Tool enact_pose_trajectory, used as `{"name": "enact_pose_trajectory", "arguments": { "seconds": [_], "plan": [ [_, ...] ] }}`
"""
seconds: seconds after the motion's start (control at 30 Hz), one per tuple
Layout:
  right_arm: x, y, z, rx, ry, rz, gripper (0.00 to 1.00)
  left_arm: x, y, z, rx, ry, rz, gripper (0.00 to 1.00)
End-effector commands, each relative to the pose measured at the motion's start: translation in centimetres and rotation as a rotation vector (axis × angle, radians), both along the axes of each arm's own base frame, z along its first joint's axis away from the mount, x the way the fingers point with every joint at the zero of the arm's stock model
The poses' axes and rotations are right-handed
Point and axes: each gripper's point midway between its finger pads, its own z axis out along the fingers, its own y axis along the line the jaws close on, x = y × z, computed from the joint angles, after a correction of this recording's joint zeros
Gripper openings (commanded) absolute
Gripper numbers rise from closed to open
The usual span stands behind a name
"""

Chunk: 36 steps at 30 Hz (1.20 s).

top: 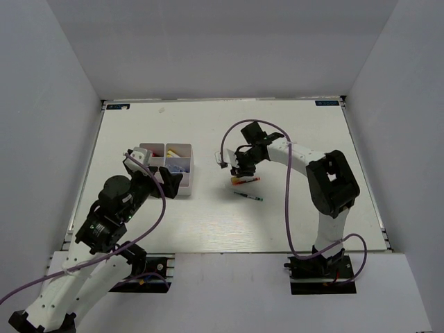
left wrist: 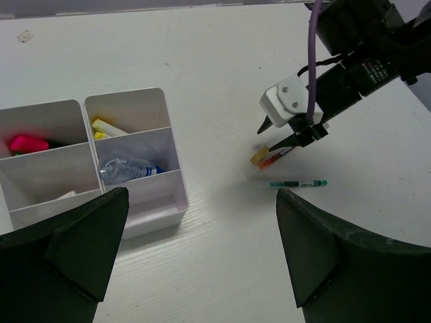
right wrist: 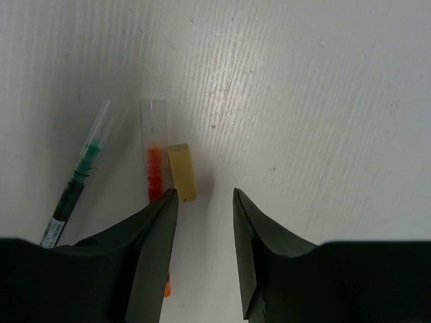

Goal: Sort the stationery into containers
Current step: Pick up the stationery from the center of the board.

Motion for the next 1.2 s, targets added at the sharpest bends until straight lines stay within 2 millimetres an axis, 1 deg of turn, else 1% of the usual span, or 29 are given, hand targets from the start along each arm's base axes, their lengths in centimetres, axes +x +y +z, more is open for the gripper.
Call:
{"name": "enact_pose_trajectory", "arguments": {
  "seconds": [0.0, 0.07, 0.2, 0.27, 0.4, 0.43, 0.6, 0.67, 0.7, 0.73, 0.8, 0.83, 0.87, 0.9, 0.93, 0.97, 1.0, 1.03, 1.1, 1.17],
  "plan": [
    [0.4, 0.6, 0.5, -0.02, -0.028, 0.037, 0.44, -0.3, 0.0, 0.1, 0.005, -0.012, -0.017, 1.0],
    [-0.1, 0.6, -0.2, -0.04, -0.006, 0.052, 0.43, -0.5, 0.1, 0.4, 0.0, -0.02, -0.017, 1.0],
    [-0.7, 0.5, -0.3, -0.043, 0.004, 0.065, 0.43, -0.5, 0.1, 0.4, 0.0, -0.02, -0.017, 1.0],
    [-1.0, 0.5, -0.3, -0.042, 0.011, 0.071, 0.44, -0.5, 0.1, 0.4, 0.0, -0.02, -0.017, 1.0],
    [-1.4, 0.6, -0.9, -0.049, 0.024, 0.078, 0.48, -0.5, 0.1, 0.4, 0.0, -0.02, -0.017, 1.0],
    [-1.2, 0.8, -0.9, -0.05, 0.016, 0.079, 0.48, -0.5, 0.1, 0.4, 0.0, -0.02, -0.017, 1.0],
    [-0.8, 1.1, -2.0, -0.069, 0.022, 0.075, 0.48, -0.5, 0.1, 0.4, 0.0, -0.02, -0.017, 1.0],
    [-0.6, 0.9, -2.1, -0.075, 0.021, 0.068, 0.48, -0.5, 0.1, 0.4, 0.0, -0.02, -0.017, 1.0],
    [-0.5, 1.2, -2.0, -0.075, 0.02, 0.073, 0.46, -0.5, 0.1, 0.4, 0.0, -0.02, -0.017, 1.0],
    [-0.4, 1.0, -2.3, -0.082, 0.026, 0.069, 0.46, -0.5, 0.1, 0.4, 0.0, -0.02, -0.017, 1.0],
    [-0.3, 1.1, -2.0, -0.08, 0.026, 0.069, 0.35, -0.5, 0.1, 0.4, 0.0, -0.02, -0.017, 1.0],
    [-0.5, 1.1, -2.3, -0.089, 0.037, 0.072, 0.27, -0.5, 0.1, 0.4, 0.0, -0.02, -0.017, 1.0],
    [-0.5, 1.2, -2.0, -0.086, 0.035, 0.076, 0.21, -0.5, 0.1, 0.4, 0.0, -0.02, -0.017, 1.0],
    [-0.5, 1.3, -1.6, -0.075, 0.034, 0.081, 0.13, -0.5, 0.1, 0.4, 0.0, -0.02, -0.017, 1.0],
    [-0.7, 1.3, -1.3, -0.07, 0.042, 0.083, 0.1, -0.5, 0.1, 0.4, 0.0, -0.02, -0.017, 1.0],
    [-0.4, 0.5, -1.0, -0.072, 0.047, 0.065, 0.1, -0.5, 0.1, 0.4, 0.0, -0.02, -0.017, 1.0],
    [-1.3, 1.2, -0.7, -0.068, 0.051, 0.091, 0.1, -0.5, 0.1, 0.4, 0.0, -0.02, -0.017, 1.0],
    [-1.5, 1.2, 0.0, -0.06, 0.044, 0.093, 0.11, -0.5, 0.1, 0.4, 0.0, -0.02, -0.017, 1.0],
    [-2.1, 1.2, 0.2, -0.053, 0.058, 0.104, 0.11, -0.5, 0.1, 0.4, 0.0, -0.02, -0.017, 1.0],
    [-2.5, 1.3, 0.7, -0.047, 0.054, 0.109, 0.08, -0.5, 0.1, 0.4, 0.0, -0.02, -0.017, 1.0]
  ]
}}
